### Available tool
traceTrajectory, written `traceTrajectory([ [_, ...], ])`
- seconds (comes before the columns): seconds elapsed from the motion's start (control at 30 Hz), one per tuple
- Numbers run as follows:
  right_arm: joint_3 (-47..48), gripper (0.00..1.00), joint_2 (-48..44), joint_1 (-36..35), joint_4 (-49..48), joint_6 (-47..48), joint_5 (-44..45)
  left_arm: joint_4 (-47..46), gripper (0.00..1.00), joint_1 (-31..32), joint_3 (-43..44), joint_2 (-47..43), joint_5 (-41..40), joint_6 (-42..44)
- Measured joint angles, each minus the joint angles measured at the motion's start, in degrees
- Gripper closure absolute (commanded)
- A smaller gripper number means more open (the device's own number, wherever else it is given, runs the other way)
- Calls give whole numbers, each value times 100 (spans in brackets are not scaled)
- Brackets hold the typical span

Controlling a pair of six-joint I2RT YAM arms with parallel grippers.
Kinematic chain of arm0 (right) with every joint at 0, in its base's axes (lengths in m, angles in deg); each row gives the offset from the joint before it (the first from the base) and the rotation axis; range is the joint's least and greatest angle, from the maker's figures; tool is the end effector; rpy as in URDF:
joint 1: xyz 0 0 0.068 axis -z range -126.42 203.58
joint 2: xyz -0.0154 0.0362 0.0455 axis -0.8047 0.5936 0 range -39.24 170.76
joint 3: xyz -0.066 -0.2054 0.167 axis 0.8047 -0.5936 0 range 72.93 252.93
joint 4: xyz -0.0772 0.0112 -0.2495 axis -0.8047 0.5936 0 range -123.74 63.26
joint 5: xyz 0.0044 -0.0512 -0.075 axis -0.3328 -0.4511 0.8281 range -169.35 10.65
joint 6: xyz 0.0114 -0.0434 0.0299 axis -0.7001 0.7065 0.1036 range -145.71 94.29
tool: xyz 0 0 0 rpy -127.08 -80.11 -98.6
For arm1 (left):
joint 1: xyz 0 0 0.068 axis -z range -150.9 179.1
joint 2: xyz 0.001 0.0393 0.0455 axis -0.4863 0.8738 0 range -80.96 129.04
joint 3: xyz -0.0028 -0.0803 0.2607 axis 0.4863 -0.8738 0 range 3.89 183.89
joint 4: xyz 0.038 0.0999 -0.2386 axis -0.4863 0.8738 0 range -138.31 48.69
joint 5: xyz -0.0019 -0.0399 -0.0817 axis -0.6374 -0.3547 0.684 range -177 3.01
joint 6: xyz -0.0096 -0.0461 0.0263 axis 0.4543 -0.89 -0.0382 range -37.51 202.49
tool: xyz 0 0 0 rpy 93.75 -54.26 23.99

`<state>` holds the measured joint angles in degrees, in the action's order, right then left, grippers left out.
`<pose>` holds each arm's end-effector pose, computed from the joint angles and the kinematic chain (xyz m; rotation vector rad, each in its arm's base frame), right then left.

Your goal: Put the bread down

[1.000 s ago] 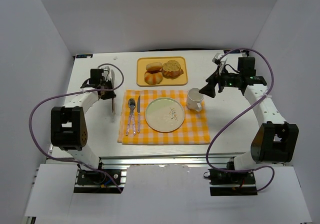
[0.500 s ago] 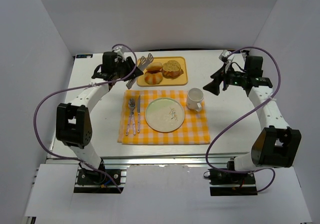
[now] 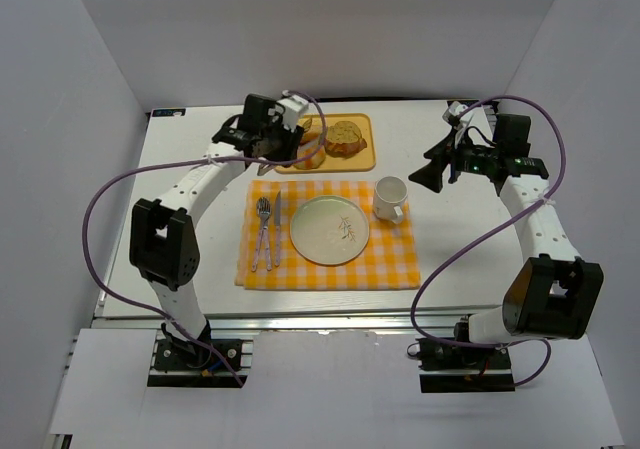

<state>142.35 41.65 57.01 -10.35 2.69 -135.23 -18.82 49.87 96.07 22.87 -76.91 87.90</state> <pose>0.3084 0.0109 0.3306 -0.9188 1.7302 0.6926 0.3880 -0.1539 0.3074 0.6100 2.2162 -0.3402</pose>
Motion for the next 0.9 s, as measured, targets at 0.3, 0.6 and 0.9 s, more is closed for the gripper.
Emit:
traceTrajectory([
  [0.3,0,11,17,13,2,-68,-92,177,42,455,-345,-2,-1093,1963],
  [0.6,0,11,24,28,2,-94,-111,-256,41,442,-483,-11,-1604,2463],
  [0.9,0,11,107,33,2,-98,-131,-448,40,448,-533,15,-1606,2634],
])
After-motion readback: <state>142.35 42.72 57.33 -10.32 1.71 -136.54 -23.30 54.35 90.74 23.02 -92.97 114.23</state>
